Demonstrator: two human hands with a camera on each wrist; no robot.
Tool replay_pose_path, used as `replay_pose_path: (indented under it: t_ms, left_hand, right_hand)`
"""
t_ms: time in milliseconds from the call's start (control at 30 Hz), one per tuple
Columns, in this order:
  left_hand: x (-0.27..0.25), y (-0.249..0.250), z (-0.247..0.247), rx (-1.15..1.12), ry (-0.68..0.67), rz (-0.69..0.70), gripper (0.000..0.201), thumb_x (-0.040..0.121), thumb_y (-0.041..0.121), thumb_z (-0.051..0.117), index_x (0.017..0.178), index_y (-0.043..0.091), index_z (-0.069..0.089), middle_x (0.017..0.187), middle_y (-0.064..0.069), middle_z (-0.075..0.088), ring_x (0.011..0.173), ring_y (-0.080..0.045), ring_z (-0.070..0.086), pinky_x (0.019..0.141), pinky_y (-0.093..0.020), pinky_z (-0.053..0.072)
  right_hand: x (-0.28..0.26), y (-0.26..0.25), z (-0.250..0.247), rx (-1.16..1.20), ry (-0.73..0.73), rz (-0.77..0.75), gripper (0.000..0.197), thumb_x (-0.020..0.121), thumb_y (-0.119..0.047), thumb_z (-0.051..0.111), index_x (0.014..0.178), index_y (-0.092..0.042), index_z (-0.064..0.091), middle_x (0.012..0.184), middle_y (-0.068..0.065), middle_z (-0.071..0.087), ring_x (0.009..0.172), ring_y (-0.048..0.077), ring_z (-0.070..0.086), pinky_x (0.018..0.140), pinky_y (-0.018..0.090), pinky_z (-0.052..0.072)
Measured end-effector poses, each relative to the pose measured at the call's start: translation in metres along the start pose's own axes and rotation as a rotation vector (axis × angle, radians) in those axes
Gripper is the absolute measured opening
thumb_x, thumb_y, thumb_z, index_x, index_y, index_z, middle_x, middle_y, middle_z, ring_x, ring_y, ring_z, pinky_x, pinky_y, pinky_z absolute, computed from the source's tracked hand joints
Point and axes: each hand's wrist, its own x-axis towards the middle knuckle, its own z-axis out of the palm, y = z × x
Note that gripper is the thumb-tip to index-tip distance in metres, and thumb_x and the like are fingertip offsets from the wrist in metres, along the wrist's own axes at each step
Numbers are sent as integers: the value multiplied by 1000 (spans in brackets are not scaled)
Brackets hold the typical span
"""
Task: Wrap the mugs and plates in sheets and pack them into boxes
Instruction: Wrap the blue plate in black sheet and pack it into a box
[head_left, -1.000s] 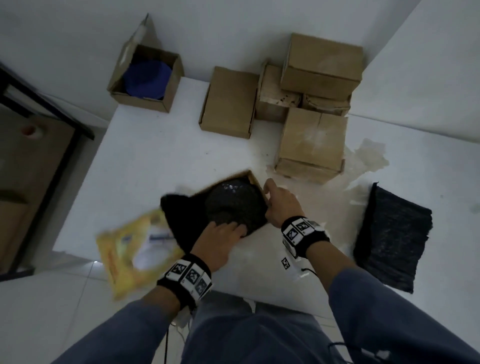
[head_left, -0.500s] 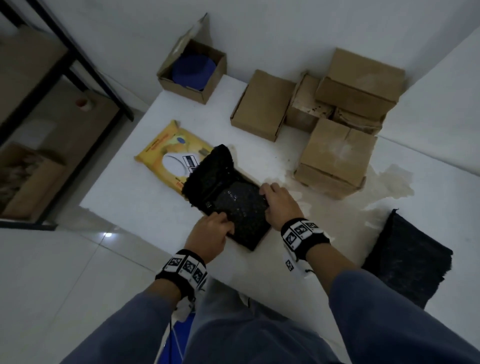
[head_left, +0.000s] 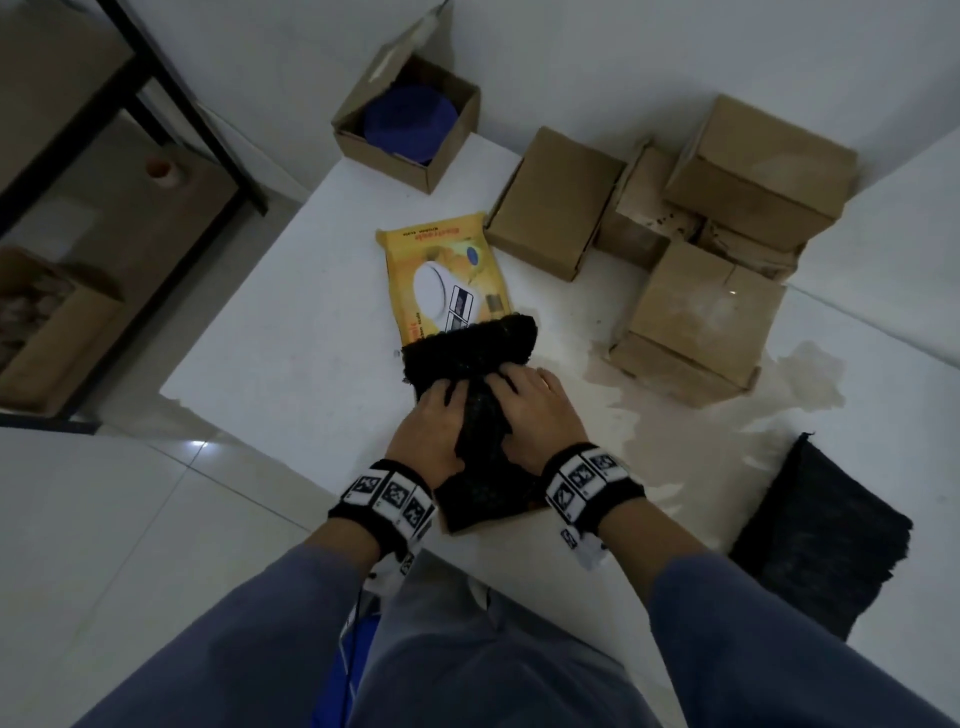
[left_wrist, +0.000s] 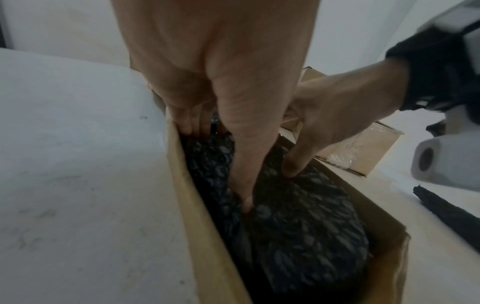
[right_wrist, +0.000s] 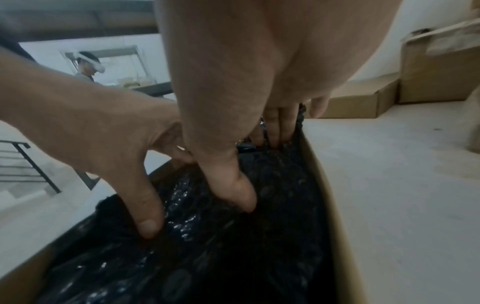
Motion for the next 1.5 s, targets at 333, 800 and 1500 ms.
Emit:
replay_pose_path:
  t_ms: [333, 800, 1500]
  left_hand:
    - [17, 5, -2, 179, -13, -91, 96, 68, 26, 84, 145, 4, 30, 138, -18, 34, 126, -33, 38, 106, -35, 40]
    - [14, 4, -2, 248, -69, -45, 72, 77, 30, 77, 136, 8, 42, 135, -15, 42, 121, -28, 49, 96, -32, 45]
    - [-26, 5, 14, 334, -45, 26, 105, 85, 44, 64, 154, 4, -4, 159, -27, -9, 150, -38, 3, 122, -41, 13]
  right_hand:
    - [34, 2, 11, -181, -89, -6, 78, 56, -40, 78, 126, -14, 52, 120, 6, 53, 111, 28, 51, 93, 41, 36]
    - [9, -4, -2, -105, 232, -137, 25, 72, -14, 63, 96, -12, 68, 98, 8, 64, 98, 32, 61, 97, 44, 34]
    - [-6, 7, 18, 51, -66, -184, 64, 83, -9, 59, 144, -1, 40, 147, 25, 36, 136, 40, 35, 112, 46, 35]
